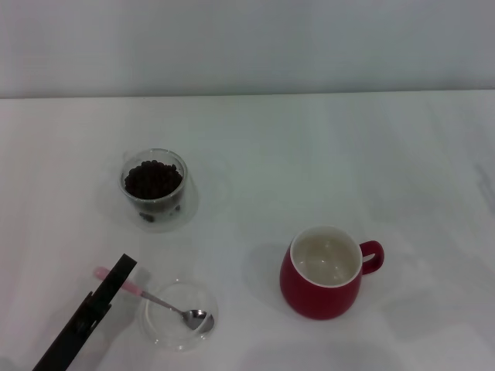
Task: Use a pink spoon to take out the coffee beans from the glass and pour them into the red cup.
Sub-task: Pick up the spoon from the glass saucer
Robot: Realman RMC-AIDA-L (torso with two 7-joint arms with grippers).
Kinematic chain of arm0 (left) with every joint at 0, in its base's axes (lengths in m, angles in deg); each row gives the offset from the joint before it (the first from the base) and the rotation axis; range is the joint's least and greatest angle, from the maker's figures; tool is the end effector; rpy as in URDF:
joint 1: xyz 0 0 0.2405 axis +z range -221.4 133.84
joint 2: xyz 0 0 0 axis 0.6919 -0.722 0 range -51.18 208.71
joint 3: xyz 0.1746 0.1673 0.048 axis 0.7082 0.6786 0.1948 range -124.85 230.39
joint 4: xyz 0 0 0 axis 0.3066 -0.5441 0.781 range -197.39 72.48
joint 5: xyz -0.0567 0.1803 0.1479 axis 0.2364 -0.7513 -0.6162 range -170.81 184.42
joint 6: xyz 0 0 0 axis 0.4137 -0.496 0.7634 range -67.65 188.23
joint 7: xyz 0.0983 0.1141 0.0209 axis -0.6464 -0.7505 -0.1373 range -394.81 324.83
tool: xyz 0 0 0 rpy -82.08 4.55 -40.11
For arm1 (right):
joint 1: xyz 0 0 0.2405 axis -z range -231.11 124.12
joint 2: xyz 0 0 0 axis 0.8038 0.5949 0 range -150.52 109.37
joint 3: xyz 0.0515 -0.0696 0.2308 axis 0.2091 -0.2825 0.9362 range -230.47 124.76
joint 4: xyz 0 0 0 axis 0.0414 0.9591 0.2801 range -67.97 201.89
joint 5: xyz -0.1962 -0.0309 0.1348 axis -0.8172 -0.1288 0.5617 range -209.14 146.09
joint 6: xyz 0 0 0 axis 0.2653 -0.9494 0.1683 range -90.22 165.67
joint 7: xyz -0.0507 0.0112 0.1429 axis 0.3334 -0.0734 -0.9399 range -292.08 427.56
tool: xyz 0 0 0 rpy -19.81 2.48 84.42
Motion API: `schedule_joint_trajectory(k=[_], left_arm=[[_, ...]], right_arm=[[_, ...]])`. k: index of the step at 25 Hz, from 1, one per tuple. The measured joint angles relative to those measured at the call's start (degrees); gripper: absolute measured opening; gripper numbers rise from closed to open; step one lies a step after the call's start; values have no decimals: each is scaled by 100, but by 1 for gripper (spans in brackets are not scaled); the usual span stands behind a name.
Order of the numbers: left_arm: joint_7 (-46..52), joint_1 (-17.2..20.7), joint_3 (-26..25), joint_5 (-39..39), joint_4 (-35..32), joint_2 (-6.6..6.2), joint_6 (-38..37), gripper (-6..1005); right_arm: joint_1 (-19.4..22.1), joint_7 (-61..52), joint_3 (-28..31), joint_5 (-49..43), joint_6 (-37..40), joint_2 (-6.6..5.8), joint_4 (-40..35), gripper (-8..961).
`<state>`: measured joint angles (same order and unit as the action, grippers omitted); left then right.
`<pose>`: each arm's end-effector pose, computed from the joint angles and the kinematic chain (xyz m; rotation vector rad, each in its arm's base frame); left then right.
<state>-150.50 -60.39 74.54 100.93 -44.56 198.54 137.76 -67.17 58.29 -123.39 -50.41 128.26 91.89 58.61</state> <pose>-0.3337 0.2144 -0.1196 -1.5656 -1.6900 -1.2971 0.3759 0.2801 0.0757 -1.5464 0.1027 0.7004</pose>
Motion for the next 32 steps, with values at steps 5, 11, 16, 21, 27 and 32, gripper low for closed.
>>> schedule_joint_trajectory(k=[5, 11, 16, 21, 27, 32], left_arm=[[9, 4, -8, 0, 43, 8, -38, 555], [-4, 1, -6, 10, 76, 11, -37, 361], [-4, 9, -10, 36, 75, 11, -1, 232], [-5, 37, -14, 42, 67, -10, 143, 141], [54, 77, 2, 3, 30, -48, 424, 125], [296, 139, 37, -63, -273, -58, 745, 124]], right_arm=[[-39, 26, 6, 0, -87, 11, 8, 514], [-44, 91, 7, 0, -115, 18, 8, 514], [-56, 146, 24, 0, -134, 34, 9, 514], [-57, 152, 32, -1, -134, 57, 9, 514], [-51, 176, 33, -1, -94, 105, 10, 514], [-48, 545, 40, -1, -70, 210, 9, 514]])
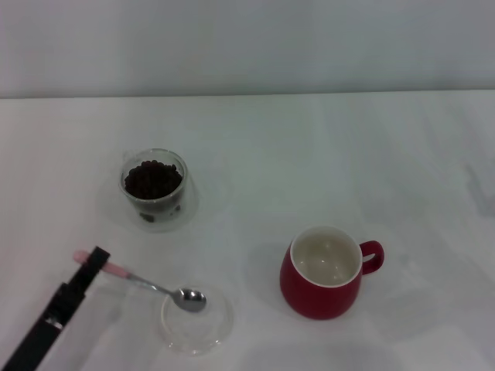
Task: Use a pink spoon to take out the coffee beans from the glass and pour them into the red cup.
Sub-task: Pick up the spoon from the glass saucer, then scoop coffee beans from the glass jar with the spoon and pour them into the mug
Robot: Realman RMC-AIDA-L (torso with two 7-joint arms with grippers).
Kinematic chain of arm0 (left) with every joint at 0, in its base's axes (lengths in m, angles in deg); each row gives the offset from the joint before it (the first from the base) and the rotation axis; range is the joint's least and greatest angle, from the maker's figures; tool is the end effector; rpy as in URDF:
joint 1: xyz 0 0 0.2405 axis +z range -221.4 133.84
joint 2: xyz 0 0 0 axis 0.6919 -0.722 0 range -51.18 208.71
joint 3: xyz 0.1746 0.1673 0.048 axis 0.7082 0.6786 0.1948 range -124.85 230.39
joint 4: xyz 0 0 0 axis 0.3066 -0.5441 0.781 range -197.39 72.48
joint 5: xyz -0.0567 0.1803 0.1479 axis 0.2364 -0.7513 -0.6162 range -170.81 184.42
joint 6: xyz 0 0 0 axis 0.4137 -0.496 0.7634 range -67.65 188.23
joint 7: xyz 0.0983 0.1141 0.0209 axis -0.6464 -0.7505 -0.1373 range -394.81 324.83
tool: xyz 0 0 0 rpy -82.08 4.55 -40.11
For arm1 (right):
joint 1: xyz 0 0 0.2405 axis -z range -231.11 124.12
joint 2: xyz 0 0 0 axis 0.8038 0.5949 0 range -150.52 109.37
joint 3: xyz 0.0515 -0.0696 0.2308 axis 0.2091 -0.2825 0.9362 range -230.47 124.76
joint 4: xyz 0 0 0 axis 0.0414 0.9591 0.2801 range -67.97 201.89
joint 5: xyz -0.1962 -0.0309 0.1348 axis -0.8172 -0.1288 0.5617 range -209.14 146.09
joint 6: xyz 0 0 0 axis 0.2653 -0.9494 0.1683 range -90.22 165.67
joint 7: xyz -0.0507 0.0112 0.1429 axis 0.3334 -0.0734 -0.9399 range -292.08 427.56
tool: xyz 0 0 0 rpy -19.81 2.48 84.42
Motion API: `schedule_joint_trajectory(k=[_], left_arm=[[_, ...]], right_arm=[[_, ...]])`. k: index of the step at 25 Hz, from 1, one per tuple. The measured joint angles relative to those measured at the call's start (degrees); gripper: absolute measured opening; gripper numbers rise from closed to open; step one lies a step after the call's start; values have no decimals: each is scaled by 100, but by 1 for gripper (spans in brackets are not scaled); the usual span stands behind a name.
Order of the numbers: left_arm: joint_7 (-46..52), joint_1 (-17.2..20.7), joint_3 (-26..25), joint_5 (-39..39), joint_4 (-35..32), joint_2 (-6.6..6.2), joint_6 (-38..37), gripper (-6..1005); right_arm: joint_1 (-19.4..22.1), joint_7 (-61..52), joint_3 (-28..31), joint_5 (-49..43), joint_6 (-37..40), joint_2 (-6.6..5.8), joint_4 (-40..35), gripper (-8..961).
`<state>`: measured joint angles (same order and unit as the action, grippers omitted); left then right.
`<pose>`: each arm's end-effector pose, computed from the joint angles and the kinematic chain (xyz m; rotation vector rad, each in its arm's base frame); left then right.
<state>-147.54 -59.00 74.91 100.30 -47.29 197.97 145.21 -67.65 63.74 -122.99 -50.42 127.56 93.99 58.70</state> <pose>-0.3328 0.2132 -0.0964 -1.5703 -1.6173 -1.4310 0.3698 0.2822 0.0603 -1.5363 0.0646 0.6483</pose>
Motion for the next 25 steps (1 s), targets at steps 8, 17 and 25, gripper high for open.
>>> schedule_joint_trajectory(k=[8, 17, 25], left_arm=[[388, -127, -26, -102, -1192, -12, 768, 125], [1357, -716, 15, -396, -3077, -66, 861, 125], [2067, -1277, 24, -865, -3924, -297, 273, 124]], right_arm=[[-8, -102, -30, -5, 92, 41, -6, 515], [-78, -410, -170, -41, 345, 69, 53, 515], [-97, -804, -475, -41, 535, 85, 74, 515]])
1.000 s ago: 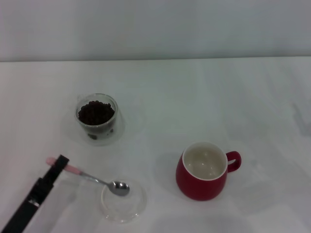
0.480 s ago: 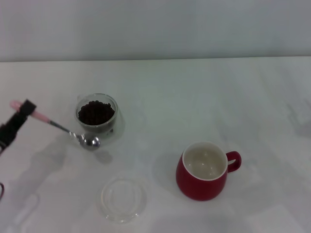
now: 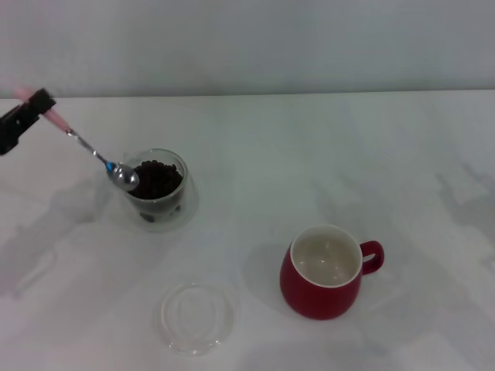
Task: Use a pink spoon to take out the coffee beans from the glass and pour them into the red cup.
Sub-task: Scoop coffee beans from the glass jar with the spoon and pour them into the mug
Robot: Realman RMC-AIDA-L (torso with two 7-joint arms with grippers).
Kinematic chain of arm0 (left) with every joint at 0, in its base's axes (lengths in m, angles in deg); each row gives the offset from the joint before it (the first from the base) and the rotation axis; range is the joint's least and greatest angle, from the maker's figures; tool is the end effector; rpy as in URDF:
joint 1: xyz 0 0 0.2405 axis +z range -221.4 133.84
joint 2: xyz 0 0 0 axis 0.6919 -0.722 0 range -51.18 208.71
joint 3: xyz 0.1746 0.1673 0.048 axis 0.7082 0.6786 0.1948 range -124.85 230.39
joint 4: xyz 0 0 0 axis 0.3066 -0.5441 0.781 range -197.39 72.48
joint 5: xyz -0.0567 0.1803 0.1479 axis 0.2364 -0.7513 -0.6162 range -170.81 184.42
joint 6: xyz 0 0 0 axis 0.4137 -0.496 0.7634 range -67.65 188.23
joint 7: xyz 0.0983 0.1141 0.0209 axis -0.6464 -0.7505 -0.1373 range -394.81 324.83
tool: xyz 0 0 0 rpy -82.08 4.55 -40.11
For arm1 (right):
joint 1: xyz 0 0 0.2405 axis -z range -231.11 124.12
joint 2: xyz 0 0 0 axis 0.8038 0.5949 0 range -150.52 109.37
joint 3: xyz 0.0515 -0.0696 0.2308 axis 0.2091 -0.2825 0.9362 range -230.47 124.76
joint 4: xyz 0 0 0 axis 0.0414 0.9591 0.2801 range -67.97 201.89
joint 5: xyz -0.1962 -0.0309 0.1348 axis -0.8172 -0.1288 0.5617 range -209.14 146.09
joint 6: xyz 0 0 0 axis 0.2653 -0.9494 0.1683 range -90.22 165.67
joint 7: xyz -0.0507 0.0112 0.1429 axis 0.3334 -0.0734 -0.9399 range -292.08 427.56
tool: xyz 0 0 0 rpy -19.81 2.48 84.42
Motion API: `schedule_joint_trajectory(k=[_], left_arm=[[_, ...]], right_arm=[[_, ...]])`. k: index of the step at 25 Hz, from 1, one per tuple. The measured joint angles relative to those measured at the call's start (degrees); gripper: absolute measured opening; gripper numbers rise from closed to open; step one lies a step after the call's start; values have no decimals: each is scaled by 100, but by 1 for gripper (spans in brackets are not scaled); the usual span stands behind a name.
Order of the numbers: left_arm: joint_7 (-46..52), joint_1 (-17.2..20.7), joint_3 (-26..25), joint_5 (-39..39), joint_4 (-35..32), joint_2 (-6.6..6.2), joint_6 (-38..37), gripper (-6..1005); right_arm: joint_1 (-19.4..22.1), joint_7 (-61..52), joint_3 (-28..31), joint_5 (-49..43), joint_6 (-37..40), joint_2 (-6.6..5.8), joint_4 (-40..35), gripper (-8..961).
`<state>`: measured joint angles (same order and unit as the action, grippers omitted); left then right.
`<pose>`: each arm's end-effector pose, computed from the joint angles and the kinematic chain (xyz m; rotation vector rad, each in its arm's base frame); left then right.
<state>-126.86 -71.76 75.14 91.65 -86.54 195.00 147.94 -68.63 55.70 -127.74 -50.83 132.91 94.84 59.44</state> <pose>-0.3057 0.3587 0.0511 -2.0519 -1.0694 -1.3144 0.3461 0.2785 0.0432 -1.6137 0.1003 0.8682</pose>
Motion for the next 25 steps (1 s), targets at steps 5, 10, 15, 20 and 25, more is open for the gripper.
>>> schedule_joint_trajectory(k=[5, 10, 15, 20, 25], left_arm=[[115, -279, 70, -228, -65, -121, -498, 124], [267, -577, 329, -372, -82, -148, -1140, 125], [331, -845, 709, -401, -86, -166, -1641, 125], [368, -1117, 1159, -409, -84, -162, -2011, 125], [378, -1187, 1337, -417, -56, -119, -2226, 125]], right_arm=[[-40, -224, -94, 17, 12, -1, -15, 515], [-44, -375, -94, 44, -23, -2, -59, 515], [-52, -472, -141, 20, -19, -1, -57, 515], [-60, -489, -178, 21, -28, 5, -37, 515], [-61, -553, -177, 7, -36, 7, -33, 515]])
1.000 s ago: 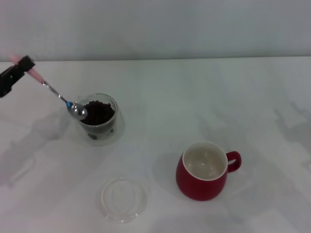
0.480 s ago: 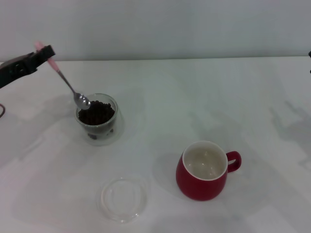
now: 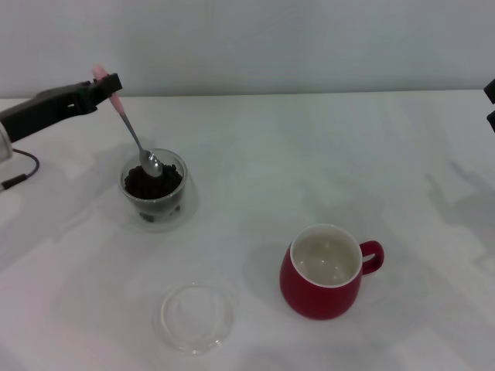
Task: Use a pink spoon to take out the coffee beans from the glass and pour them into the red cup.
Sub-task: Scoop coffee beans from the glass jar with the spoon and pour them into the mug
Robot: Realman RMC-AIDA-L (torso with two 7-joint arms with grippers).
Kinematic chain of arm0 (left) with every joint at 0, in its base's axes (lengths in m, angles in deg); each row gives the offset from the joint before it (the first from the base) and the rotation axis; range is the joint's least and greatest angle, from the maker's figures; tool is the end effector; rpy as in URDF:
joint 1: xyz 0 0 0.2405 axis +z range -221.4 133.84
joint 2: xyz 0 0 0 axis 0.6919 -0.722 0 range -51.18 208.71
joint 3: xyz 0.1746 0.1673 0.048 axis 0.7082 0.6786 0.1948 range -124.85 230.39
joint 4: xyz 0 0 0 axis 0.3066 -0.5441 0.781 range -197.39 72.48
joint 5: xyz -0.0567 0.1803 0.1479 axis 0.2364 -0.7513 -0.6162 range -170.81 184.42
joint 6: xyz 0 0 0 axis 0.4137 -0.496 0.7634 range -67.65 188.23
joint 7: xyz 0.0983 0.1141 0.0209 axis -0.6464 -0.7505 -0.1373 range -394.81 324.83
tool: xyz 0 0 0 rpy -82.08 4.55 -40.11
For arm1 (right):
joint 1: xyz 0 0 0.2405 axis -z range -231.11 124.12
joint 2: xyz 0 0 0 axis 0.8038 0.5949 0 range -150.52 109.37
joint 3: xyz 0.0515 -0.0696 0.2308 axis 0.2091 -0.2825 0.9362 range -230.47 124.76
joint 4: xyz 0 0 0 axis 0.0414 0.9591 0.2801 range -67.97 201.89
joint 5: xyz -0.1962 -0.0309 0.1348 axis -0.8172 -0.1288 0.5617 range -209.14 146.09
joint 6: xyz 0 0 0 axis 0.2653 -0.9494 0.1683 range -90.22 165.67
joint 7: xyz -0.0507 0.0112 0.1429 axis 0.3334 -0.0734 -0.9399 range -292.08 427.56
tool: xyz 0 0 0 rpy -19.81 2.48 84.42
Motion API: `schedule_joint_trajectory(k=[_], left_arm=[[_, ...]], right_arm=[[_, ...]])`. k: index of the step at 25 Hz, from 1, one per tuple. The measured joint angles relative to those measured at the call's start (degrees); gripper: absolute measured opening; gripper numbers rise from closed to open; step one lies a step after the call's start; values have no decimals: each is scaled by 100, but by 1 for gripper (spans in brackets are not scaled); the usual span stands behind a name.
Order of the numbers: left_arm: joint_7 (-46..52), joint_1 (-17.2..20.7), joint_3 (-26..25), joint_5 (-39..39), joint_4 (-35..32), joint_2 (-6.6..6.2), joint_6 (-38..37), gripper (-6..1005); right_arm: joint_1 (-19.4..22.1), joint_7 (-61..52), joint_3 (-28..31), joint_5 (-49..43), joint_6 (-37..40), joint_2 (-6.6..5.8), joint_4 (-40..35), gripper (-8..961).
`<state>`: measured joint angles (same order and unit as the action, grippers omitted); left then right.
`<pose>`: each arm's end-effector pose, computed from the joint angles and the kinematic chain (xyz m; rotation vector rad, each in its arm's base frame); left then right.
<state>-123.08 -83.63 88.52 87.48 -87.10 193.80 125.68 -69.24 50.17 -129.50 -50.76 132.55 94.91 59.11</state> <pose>-0.2612 0.4429 0.0214 -2.1975 -1.0495 -0.9010 0.3405 0.2826 0.0382 -1.6515 0.1688 0.9543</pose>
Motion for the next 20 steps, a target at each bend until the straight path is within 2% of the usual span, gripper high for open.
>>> schedule_joint_trajectory(k=[4, 12, 20], left_arm=[[-17, 14, 214, -17, 12, 142, -264, 125], [-13, 61, 412, -26, 17, 306, -393, 125], [204, 331, 375, 272, 129, 369, -441, 125]], right_arm=[[-11, -1, 1, -4, -92, 0, 21, 515], [-75, 24, 1, -8, -279, 1, 21, 515], [-80, 25, 1, -11, -357, 0, 15, 515]])
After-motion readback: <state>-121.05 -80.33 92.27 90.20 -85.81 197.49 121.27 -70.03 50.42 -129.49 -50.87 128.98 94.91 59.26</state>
